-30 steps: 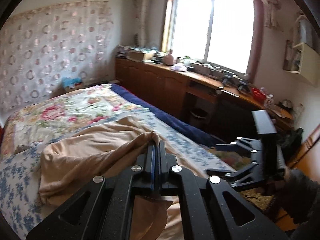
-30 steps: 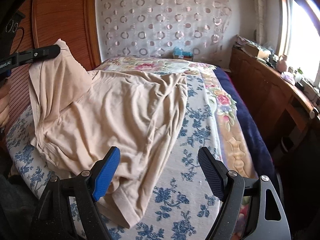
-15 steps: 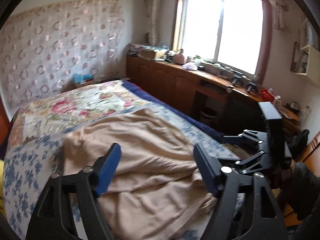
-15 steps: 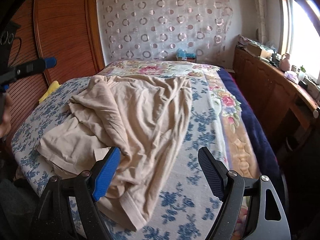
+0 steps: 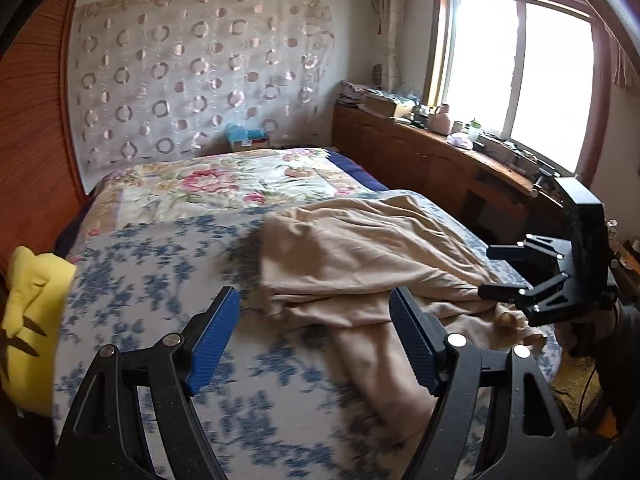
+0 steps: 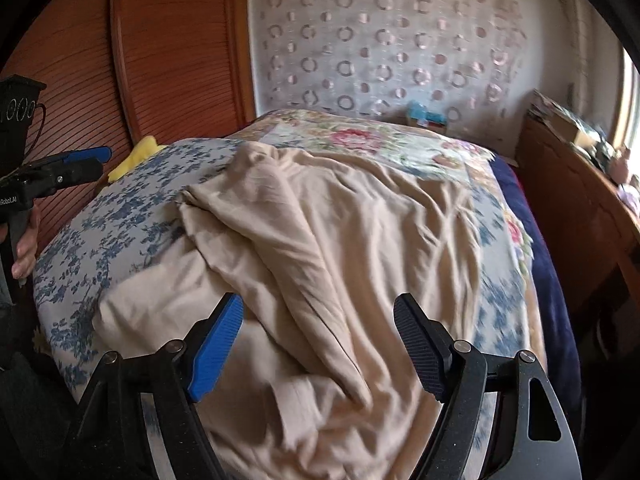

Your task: Fold small clothes

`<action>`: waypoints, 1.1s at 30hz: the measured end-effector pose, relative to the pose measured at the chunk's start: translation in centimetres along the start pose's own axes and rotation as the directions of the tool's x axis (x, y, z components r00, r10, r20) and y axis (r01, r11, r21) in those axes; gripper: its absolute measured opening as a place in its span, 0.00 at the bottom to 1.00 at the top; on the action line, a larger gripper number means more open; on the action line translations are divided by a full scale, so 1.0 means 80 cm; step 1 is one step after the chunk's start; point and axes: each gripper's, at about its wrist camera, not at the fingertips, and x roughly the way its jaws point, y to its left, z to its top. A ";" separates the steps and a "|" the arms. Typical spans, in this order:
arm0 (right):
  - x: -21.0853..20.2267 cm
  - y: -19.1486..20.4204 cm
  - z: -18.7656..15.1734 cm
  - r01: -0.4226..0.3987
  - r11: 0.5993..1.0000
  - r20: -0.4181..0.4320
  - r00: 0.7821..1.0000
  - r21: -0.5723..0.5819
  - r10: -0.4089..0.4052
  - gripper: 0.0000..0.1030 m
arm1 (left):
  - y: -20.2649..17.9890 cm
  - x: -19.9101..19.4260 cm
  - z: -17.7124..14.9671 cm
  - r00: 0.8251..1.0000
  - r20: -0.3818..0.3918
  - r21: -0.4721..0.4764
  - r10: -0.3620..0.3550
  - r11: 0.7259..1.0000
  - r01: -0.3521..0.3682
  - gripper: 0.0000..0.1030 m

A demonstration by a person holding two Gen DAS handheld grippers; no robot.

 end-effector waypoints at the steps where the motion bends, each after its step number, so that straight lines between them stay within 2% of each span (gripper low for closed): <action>1: 0.006 0.003 0.007 -0.007 1.000 -0.002 1.000 -0.013 0.007 0.77 | 0.005 -0.003 -0.001 1.000 0.004 -0.002 0.017 1.000 -0.017 0.76; 10: 0.079 0.023 0.054 -0.060 0.993 -0.030 0.998 -0.106 0.057 0.77 | 0.044 -0.020 -0.009 0.996 0.031 -0.066 0.078 0.995 -0.076 0.76; 18: 0.129 0.025 0.083 -0.122 0.985 -0.042 0.992 -0.121 0.118 0.77 | 0.062 -0.022 -0.017 0.994 0.025 -0.088 0.107 0.991 -0.104 0.76; 29: 0.190 0.063 0.110 -0.241 0.947 -0.133 0.967 -0.211 0.216 0.77 | 0.077 -0.027 -0.029 0.994 0.023 -0.122 0.104 0.987 -0.101 0.76; 33: 0.217 0.076 0.118 -0.252 0.938 -0.182 0.960 -0.239 0.212 0.77 | 0.078 -0.029 -0.031 0.994 0.027 -0.126 0.106 0.987 -0.102 0.76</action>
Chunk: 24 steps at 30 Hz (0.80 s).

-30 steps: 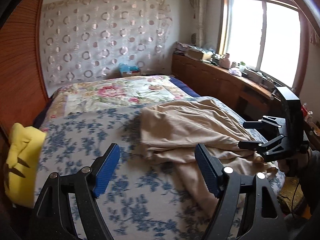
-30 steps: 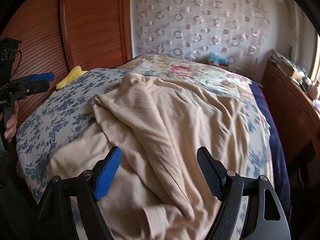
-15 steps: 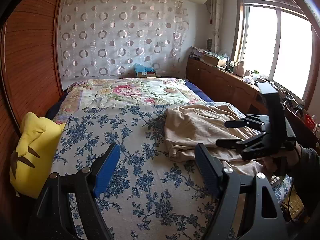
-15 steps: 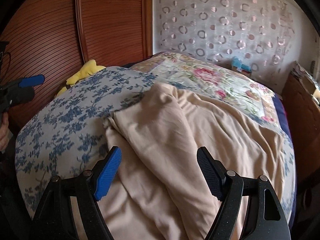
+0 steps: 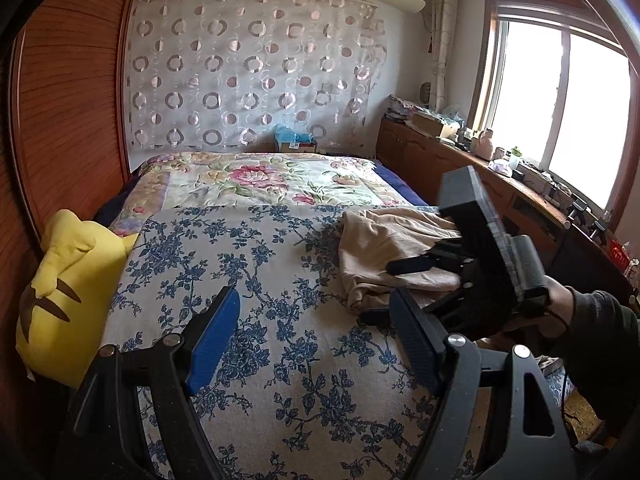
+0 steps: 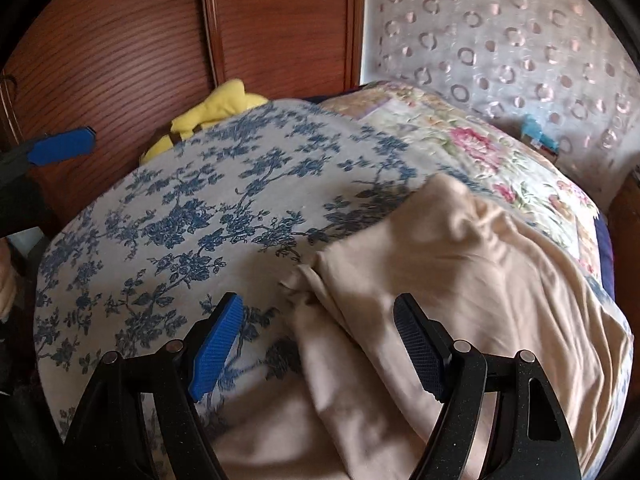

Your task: Fold small clothes

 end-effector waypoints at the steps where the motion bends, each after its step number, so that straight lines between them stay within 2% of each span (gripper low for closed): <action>1: 0.006 0.000 0.004 0.006 1.000 -0.012 1.000 -0.006 -0.006 0.77 | 0.000 0.000 0.000 1.000 0.001 0.002 0.007 1.000 -0.007 0.76; 6: 0.025 0.000 0.017 0.022 1.000 -0.032 0.999 -0.020 -0.023 0.74 | -0.004 -0.001 -0.004 1.000 0.003 0.017 0.015 1.000 -0.015 0.76; 11: 0.043 0.005 0.018 0.041 0.998 -0.051 0.998 -0.039 -0.043 0.59 | -0.006 -0.003 -0.004 1.000 0.004 0.019 0.008 1.000 -0.008 0.76; 12: 0.045 0.011 0.018 0.034 0.999 -0.048 0.998 -0.035 -0.035 0.50 | -0.006 -0.002 -0.004 1.000 0.003 0.020 0.007 1.000 -0.007 0.76; 13: 0.045 0.009 0.018 0.036 0.999 -0.042 0.998 -0.030 -0.037 0.29 | -0.007 -0.002 -0.004 1.000 0.002 0.020 0.005 1.000 -0.005 0.76; 14: 0.043 0.008 0.018 0.042 0.999 -0.035 0.998 -0.032 -0.043 0.15 | -0.007 -0.002 -0.004 1.000 0.001 0.021 0.003 1.000 -0.003 0.76; 18: 0.030 0.010 0.015 0.058 0.997 -0.011 0.998 -0.048 -0.058 0.10 | -0.013 -0.001 -0.006 1.000 -0.007 0.026 -0.005 1.000 0.006 0.76; 21: -0.013 -0.002 0.020 0.088 0.996 0.074 0.994 -0.025 -0.086 0.10 | -0.018 0.003 -0.009 1.000 -0.015 0.031 -0.014 0.999 0.014 0.76; 24: -0.064 -0.028 0.025 0.153 0.988 0.143 0.978 0.016 -0.153 0.10 | -0.026 0.008 -0.011 0.999 -0.025 0.038 -0.027 0.999 0.028 0.76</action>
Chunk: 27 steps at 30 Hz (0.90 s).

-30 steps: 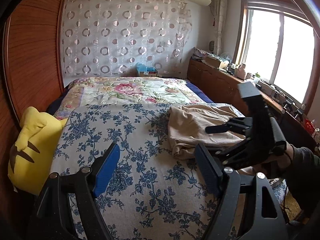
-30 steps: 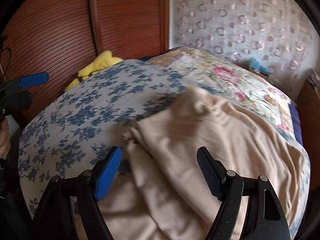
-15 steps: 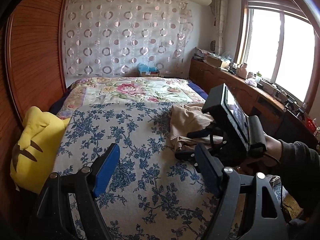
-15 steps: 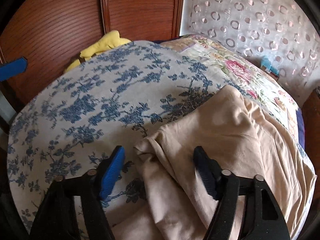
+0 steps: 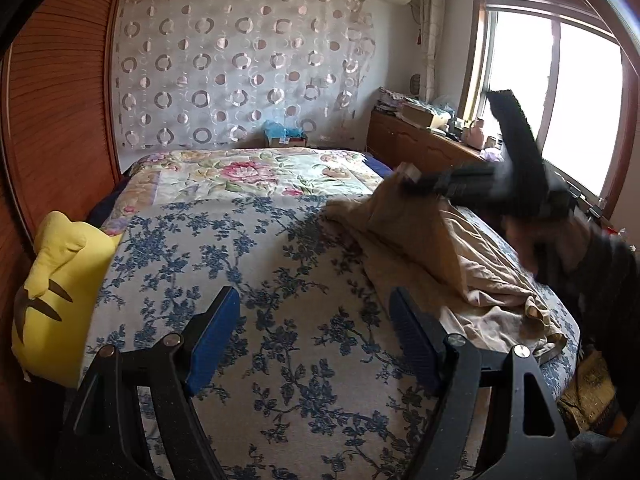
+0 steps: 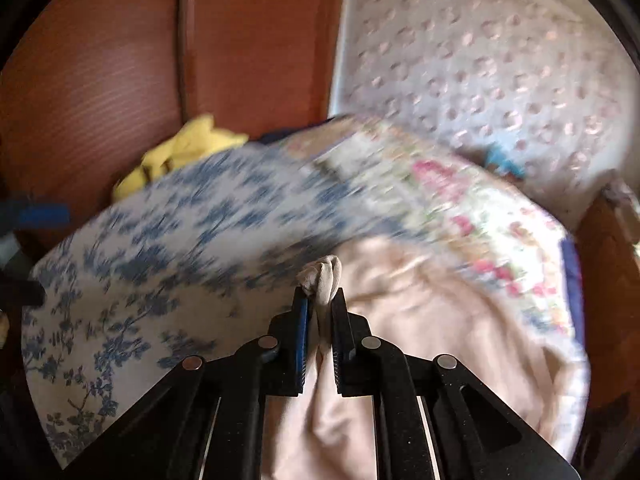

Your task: Fold small clothes

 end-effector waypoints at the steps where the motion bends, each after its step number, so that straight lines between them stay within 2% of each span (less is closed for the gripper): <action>1: -0.012 -0.012 0.001 0.016 1.000 0.011 1.000 0.010 -0.017 0.10 | -0.003 0.001 -0.001 1.000 -0.002 0.003 -0.006 1.000 0.006 0.76; 5: -0.050 -0.063 0.003 0.108 0.992 0.024 0.994 0.059 -0.109 0.10 | -0.014 0.006 -0.002 0.999 -0.013 0.014 -0.033 0.999 0.033 0.76; 8: -0.061 -0.097 0.000 0.181 0.980 0.006 0.983 0.077 -0.182 0.10 | -0.021 0.007 -0.003 0.999 -0.019 0.022 -0.046 0.999 0.046 0.76; 15: -0.036 -0.158 -0.019 0.321 0.928 -0.098 0.947 0.188 -0.307 0.10 | -0.034 0.012 -0.006 0.996 -0.044 0.031 -0.074 0.997 0.075 0.76; 17: -0.016 -0.165 -0.022 0.379 0.898 -0.157 0.923 0.221 -0.351 0.20 | -0.039 0.016 -0.009 0.995 -0.054 0.042 -0.078 0.996 0.080 0.76; 18: -0.007 -0.167 -0.025 0.414 0.880 -0.193 0.907 0.234 -0.376 0.32 | -0.041 0.017 -0.010 0.995 -0.058 0.046 -0.079 0.996 0.082 0.76; 19: 0.003 -0.168 -0.026 0.453 0.859 -0.217 0.887 0.240 -0.407 0.37 | -0.044 0.019 -0.012 0.995 -0.065 0.049 -0.082 0.995 0.085 0.76; 20: 0.006 -0.167 -0.028 0.471 0.846 -0.225 0.878 0.248 -0.423 0.37 | -0.046 0.021 -0.013 0.994 -0.071 0.051 -0.085 0.995 0.088 0.76; 24: -0.003 -0.148 -0.034 0.436 0.849 -0.227 0.896 0.298 -0.381 0.38 | -0.056 0.024 -0.018 0.992 -0.082 0.059 -0.094 0.993 0.099 0.76; 27: -0.033 -0.116 -0.046 0.362 0.883 -0.183 0.930 0.299 -0.319 0.38 | -0.066 0.027 -0.023 0.990 -0.092 0.069 -0.105 0.991 0.111 0.76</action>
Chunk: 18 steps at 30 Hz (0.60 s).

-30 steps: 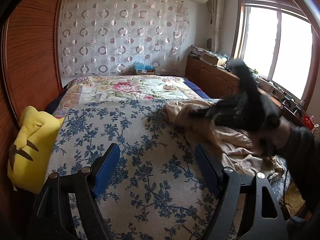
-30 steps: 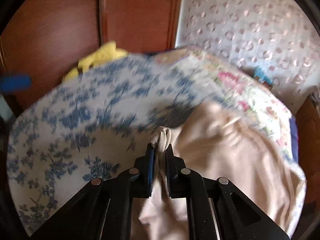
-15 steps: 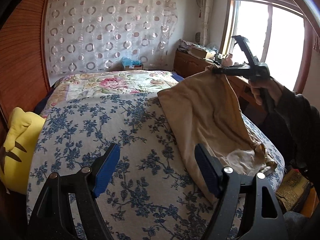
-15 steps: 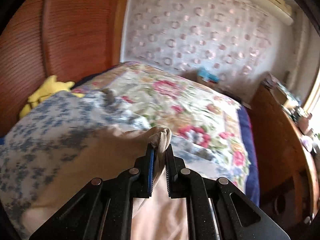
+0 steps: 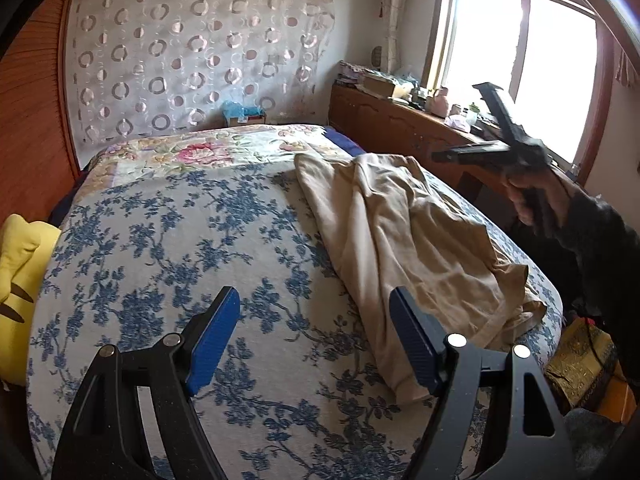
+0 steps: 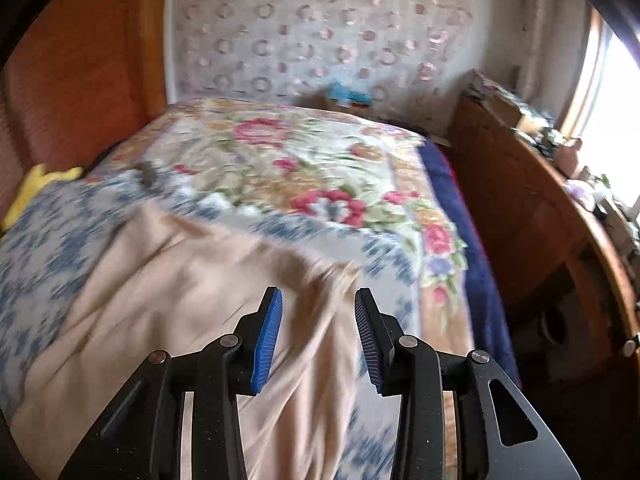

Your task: Fold small clothes

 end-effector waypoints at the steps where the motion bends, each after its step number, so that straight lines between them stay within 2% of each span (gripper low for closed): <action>1: -0.014 0.013 -0.012 -0.017 1.000 0.009 1.000 -0.021 0.017 0.38 | -0.003 0.003 0.000 1.000 -0.007 0.003 -0.002 1.000 0.002 0.76; 6: -0.075 0.052 -0.084 -0.072 0.994 0.022 0.997 -0.084 0.074 0.38 | -0.017 0.013 -0.004 1.000 -0.025 0.018 -0.015 1.000 0.016 0.76; 11: -0.118 0.083 -0.148 -0.149 0.986 0.004 0.989 -0.077 0.150 0.38 | -0.024 0.017 -0.009 0.998 -0.050 0.026 -0.030 0.999 0.031 0.76; 15: -0.142 0.085 -0.179 -0.199 0.978 -0.013 0.980 -0.056 0.198 0.38 | -0.030 0.021 -0.015 0.997 -0.067 0.038 -0.027 0.999 0.030 0.76; 18: -0.147 0.064 -0.187 -0.220 0.975 -0.010 0.975 -0.036 0.220 0.38 | -0.032 0.024 -0.019 0.996 -0.077 0.035 -0.032 0.999 0.035 0.76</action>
